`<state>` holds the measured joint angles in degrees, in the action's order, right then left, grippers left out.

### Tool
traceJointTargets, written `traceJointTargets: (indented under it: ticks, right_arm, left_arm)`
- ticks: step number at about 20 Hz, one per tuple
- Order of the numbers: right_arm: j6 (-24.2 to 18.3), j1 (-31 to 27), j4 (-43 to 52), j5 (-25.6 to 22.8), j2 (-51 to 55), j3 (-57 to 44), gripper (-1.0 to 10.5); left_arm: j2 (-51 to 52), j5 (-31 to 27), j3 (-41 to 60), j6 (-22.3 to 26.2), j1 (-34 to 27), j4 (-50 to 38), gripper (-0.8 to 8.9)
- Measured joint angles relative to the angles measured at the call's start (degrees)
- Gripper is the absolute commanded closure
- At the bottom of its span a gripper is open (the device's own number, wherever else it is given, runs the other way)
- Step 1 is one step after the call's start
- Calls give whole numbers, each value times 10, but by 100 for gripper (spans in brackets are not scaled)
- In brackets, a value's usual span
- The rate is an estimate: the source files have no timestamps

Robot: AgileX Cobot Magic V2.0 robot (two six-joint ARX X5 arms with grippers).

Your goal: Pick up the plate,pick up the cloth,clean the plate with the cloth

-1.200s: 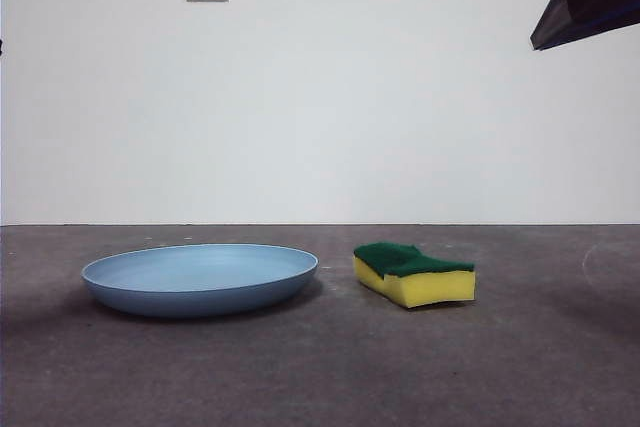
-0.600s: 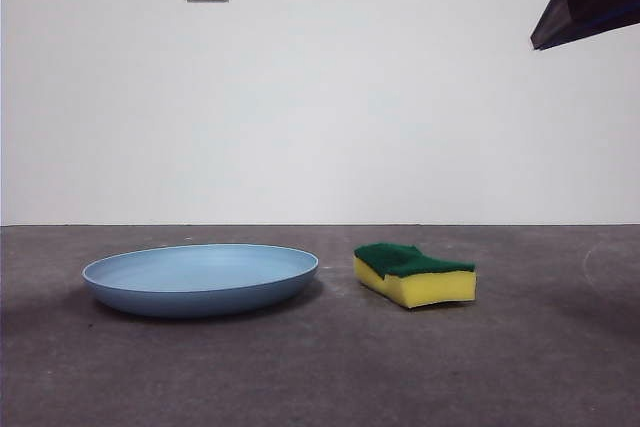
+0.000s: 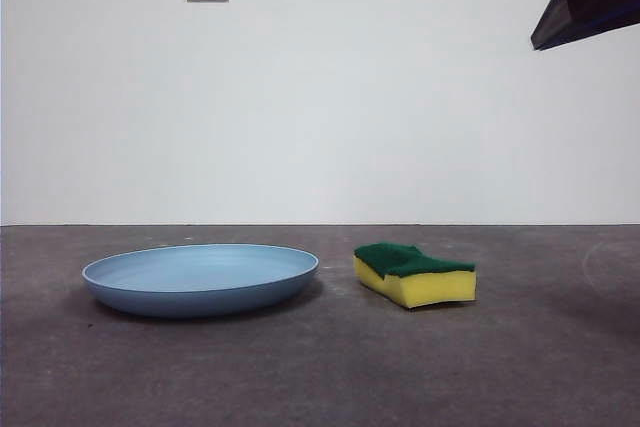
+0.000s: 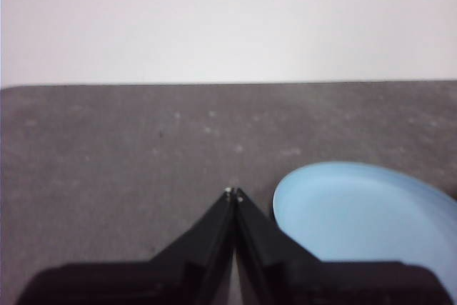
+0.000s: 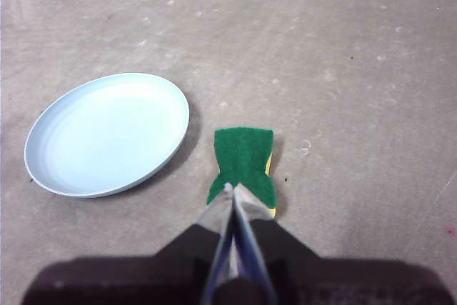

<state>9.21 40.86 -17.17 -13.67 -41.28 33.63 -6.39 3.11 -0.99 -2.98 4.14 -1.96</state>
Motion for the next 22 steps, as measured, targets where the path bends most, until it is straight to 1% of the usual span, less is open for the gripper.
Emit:
traceJointTargets:
  ticks: [5, 9, 11, 22]
  right_arm:
    - [0, 0, 0, 0, 0, 0, 946]
    - [0, 0, 0, 0, 0, 0, 946]
    - [0, 0, 0, 0, 0, 0, 946]
    - [0, 0, 0, 0, 0, 0, 946]
  left_arm:
    - [13, 1, 0, 0, -17, 60, 816]
    - [47, 0, 0, 0, -30, 124, 816]
    - [61, 0, 0, 0, -32, 123, 816]
    - [61, 0, 0, 0, -33, 124, 816]
